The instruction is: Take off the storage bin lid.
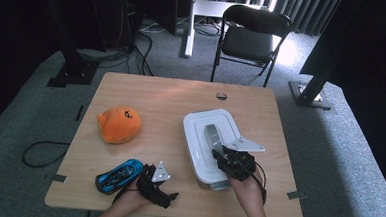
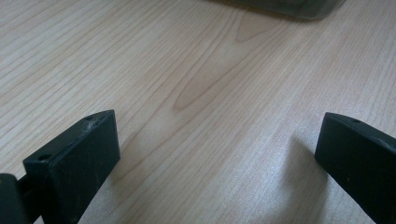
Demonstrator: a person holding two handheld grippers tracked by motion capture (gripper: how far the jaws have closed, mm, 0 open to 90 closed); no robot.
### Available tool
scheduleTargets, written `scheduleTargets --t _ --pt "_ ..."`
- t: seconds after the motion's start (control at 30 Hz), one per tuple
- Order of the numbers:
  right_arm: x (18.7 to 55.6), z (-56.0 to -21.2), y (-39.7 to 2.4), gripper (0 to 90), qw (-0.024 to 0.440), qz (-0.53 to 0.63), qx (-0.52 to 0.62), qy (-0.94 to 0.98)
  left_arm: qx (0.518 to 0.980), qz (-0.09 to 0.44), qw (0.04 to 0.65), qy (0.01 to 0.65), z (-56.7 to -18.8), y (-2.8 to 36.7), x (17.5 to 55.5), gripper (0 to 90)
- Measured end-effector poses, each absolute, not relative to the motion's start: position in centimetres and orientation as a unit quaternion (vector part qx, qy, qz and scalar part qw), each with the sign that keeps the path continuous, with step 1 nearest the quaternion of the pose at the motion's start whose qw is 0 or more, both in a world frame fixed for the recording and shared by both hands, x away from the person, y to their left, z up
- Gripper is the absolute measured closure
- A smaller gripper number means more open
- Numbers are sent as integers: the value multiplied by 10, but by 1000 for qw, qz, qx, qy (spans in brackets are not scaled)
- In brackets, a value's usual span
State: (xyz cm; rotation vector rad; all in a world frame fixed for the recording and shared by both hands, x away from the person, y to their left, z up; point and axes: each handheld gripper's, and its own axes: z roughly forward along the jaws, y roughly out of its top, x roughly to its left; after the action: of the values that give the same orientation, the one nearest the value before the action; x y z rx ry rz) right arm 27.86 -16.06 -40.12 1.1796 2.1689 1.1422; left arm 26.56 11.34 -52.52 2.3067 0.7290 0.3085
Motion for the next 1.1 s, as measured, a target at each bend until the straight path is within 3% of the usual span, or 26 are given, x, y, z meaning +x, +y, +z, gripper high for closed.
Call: scheduleTargets --t 1.1 --pt "287 -370 -179 681 231 440 433 752 888 120 345 280 -525 113 266 6"
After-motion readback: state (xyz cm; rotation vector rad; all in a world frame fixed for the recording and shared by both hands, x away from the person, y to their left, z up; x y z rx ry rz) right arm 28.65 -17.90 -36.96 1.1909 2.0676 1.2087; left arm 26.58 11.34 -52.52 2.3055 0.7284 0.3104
